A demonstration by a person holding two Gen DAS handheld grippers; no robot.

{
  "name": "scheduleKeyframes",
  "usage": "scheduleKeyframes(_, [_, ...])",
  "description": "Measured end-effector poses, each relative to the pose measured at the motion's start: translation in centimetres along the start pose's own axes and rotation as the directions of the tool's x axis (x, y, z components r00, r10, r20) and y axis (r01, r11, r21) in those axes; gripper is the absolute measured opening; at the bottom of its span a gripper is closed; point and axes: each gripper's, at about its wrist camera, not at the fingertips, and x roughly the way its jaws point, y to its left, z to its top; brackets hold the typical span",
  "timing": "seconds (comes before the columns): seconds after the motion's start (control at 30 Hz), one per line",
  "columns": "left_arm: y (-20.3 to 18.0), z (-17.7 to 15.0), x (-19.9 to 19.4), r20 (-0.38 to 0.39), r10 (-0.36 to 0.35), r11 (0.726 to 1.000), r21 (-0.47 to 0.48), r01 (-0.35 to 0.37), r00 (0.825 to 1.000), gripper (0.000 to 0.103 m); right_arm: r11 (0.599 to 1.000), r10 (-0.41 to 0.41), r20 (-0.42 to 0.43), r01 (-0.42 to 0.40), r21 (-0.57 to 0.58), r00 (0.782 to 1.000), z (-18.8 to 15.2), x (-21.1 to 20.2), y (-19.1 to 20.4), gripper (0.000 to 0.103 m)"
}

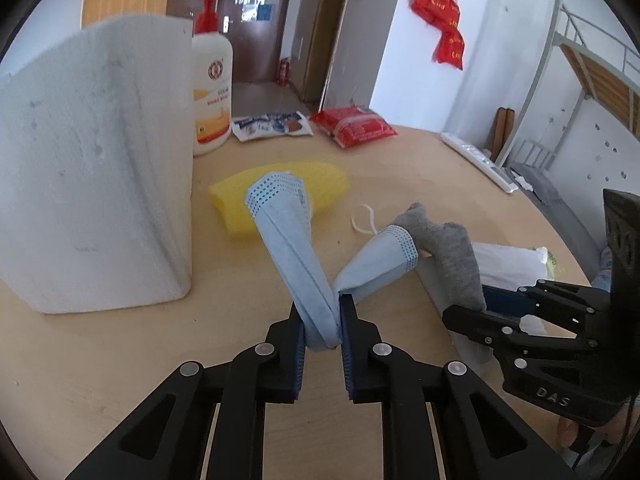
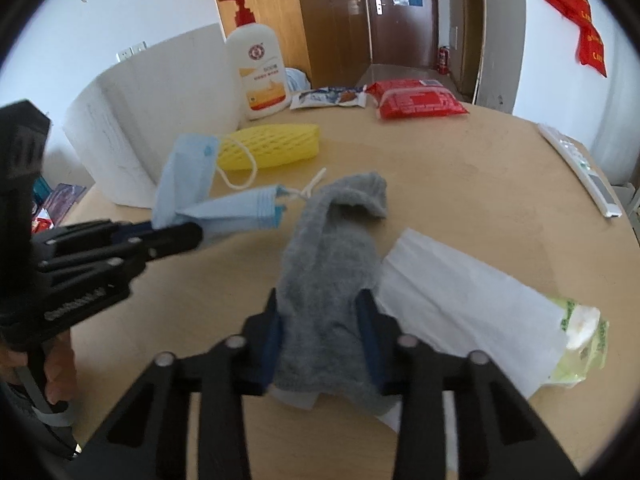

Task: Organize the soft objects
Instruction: 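Close the left tool on the blue mask while the right tool grasps the grey sock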

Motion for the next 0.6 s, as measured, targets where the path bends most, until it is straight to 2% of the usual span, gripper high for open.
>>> scheduleKeyframes(0.03, [0.0, 0.0, -0.1, 0.005, -0.003, 1.0, 0.0, 0.003, 1.0, 0.017, 1.0, -0.008, -0.001, 0.008, 0.001, 1.0, 0.0, 0.0, 0.0, 0.024])
scheduleKeyframes(0.07, [0.0, 0.0, -0.3, 0.012, -0.01, 1.0, 0.003, 0.01, 1.0, 0.016, 1.0, -0.021, -0.002, 0.021, -0.002, 1.0, 0.0, 0.1, 0.0, 0.018])
scheduleKeyframes(0.13, [-0.1, 0.0, -0.7, 0.032, -0.023, 1.0, 0.01, 0.022, 0.999, 0.016, 1.0, -0.028, 0.003, 0.028, 0.003, 1.0, -0.1, 0.0, -0.1, 0.013])
scheduleKeyframes(0.3, [-0.7, 0.0, -2.3, 0.094, -0.027, 0.999, 0.031, 0.024, 0.995, 0.016, 1.0, 0.001, 0.036, -0.002, 0.031, 0.999, -0.1, -1.1, -0.5, 0.012])
scheduleKeyframes(0.6, [-2.0, 0.1, -6.3, 0.178, -0.036, 0.998, 0.063, 0.025, 0.983, 0.016, 0.998, 0.019, 0.173, -0.029, 0.059, 0.985, 0.1, -6.7, -0.2, 0.012])
